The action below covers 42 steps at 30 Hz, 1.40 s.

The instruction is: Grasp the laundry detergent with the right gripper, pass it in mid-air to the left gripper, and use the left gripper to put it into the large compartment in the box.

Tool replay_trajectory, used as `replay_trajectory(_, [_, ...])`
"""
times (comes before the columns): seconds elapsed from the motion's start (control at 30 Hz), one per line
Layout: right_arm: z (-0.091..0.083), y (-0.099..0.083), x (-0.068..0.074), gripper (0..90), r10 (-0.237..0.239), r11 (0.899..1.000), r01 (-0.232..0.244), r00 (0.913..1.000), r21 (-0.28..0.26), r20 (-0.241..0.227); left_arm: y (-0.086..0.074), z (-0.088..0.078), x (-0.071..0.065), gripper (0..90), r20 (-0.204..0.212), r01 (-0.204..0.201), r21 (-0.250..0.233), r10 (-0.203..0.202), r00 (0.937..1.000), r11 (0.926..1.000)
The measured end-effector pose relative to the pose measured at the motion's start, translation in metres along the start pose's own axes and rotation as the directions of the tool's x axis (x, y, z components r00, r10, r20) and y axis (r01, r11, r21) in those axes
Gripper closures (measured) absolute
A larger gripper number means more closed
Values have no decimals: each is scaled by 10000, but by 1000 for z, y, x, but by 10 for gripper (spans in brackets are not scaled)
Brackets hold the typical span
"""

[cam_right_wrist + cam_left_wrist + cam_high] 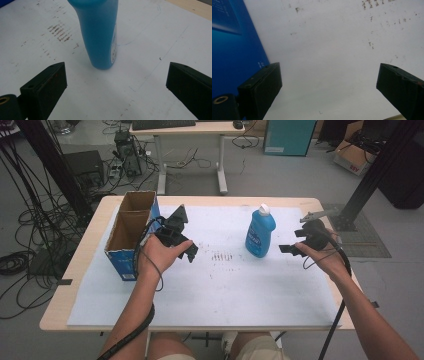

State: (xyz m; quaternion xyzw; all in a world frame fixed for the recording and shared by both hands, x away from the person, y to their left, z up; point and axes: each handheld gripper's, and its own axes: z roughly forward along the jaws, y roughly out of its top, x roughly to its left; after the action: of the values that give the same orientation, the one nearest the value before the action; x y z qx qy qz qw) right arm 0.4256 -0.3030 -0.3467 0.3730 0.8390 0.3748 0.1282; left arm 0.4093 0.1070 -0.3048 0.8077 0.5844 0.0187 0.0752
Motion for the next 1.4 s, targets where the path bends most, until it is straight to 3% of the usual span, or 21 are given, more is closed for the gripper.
replay_trajectory(0.87, [42,11,26,25,-22,9987,56,9978,-516,660,-2,4,2,67,70,-75,-60,76,9999,10000])
replay_trajectory(1.4, [65,14,34,24,-102,9953,186,9961,-950,874,-4,3,4,66,104,-66,-105,67,9999,9999])
